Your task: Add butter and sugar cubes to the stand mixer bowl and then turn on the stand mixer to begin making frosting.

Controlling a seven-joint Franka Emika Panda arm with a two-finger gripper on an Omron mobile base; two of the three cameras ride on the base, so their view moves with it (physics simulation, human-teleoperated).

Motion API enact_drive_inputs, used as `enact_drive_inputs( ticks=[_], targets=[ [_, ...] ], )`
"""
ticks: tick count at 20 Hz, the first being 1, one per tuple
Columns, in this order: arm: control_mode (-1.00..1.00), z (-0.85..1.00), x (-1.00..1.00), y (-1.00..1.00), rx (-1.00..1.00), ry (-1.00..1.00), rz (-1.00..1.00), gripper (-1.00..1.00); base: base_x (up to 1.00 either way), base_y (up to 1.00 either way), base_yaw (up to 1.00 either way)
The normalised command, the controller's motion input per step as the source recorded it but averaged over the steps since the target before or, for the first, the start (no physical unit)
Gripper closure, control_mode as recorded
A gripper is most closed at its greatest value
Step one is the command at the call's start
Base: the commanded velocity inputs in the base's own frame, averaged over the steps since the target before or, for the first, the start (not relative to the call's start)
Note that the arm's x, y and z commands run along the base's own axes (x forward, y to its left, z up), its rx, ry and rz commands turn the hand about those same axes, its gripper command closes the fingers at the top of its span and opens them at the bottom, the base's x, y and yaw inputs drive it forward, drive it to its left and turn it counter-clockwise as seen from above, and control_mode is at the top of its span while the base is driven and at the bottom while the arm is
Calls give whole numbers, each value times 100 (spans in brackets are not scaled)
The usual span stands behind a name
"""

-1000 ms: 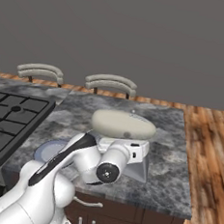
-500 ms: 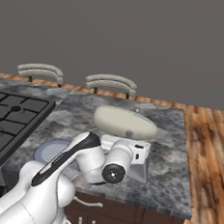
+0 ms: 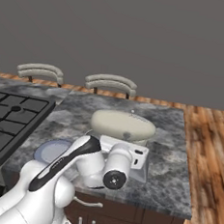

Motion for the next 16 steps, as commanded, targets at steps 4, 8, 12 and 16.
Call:
enact_drive_inputs(
  ticks=[4, 8, 12, 16],
  targets=[
    [-100, 46, -5, 12, 9, -7, -2, 100, 0, 0, 0],
    [-100, 49, 0, 14, 8, -6, -3, 100, 0, 0, 0],
    [-100, 50, 0, 13, 7, -4, -3, 100, 0, 0, 0],
    [-100, 46, 0, 11, 7, -4, -3, 100, 0, 0, 0]
  ],
)
